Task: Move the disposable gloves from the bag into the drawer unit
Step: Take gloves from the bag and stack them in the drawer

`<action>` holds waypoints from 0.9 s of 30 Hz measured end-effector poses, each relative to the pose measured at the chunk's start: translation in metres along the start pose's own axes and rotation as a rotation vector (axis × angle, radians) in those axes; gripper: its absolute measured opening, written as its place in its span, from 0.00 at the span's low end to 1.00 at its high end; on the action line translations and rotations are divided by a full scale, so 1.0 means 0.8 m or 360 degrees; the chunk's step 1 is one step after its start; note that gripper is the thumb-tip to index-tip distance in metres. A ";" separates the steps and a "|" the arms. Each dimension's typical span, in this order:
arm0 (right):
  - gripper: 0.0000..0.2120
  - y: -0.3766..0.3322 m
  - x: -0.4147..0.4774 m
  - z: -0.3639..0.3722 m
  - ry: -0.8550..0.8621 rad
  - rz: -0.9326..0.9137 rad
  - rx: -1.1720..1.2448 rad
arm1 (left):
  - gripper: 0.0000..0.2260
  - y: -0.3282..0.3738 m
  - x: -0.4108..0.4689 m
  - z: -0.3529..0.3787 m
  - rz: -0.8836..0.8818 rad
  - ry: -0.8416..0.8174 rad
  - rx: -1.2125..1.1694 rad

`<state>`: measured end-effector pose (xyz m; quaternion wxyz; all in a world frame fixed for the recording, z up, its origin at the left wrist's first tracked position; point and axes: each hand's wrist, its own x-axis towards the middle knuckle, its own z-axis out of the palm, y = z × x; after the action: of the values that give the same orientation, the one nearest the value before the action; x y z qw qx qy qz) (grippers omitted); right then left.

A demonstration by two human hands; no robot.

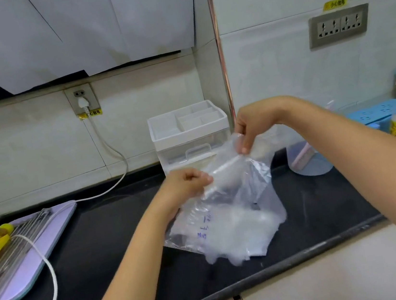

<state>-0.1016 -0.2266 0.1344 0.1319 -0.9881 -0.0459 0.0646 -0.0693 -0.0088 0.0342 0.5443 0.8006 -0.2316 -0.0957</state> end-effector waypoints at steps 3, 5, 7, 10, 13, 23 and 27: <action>0.06 -0.020 0.028 -0.019 0.0286 -0.0070 0.0094 | 0.03 0.035 0.030 -0.043 0.0160 0.0371 0.0270; 0.05 -0.026 0.044 -0.030 0.0513 -0.0158 0.0325 | 0.04 0.060 0.045 -0.071 0.0334 0.0660 0.0440; 0.05 -0.028 0.052 -0.038 0.0723 -0.0281 0.0607 | 0.06 0.082 0.046 -0.089 0.0557 0.0890 0.0568; 0.06 -0.017 0.058 -0.039 0.0904 -0.0485 0.0960 | 0.06 0.099 0.026 -0.090 0.0894 0.1020 0.0839; 0.05 0.006 0.059 -0.024 0.0964 -0.0523 0.0937 | 0.06 0.091 0.008 -0.070 0.1134 0.0845 0.1180; 0.18 0.061 0.109 0.062 0.0581 -0.0183 0.0675 | 0.02 0.007 0.070 -0.032 0.0439 -0.0009 0.1374; 0.21 0.061 0.124 0.079 0.0590 -0.0162 0.0519 | 0.01 -0.008 0.089 -0.031 0.0249 -0.0130 0.1264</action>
<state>-0.0091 -0.2468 0.0492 0.2987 -0.9452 -0.0596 -0.1178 0.0047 -0.0202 0.0453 0.1886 0.9241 -0.3322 0.0112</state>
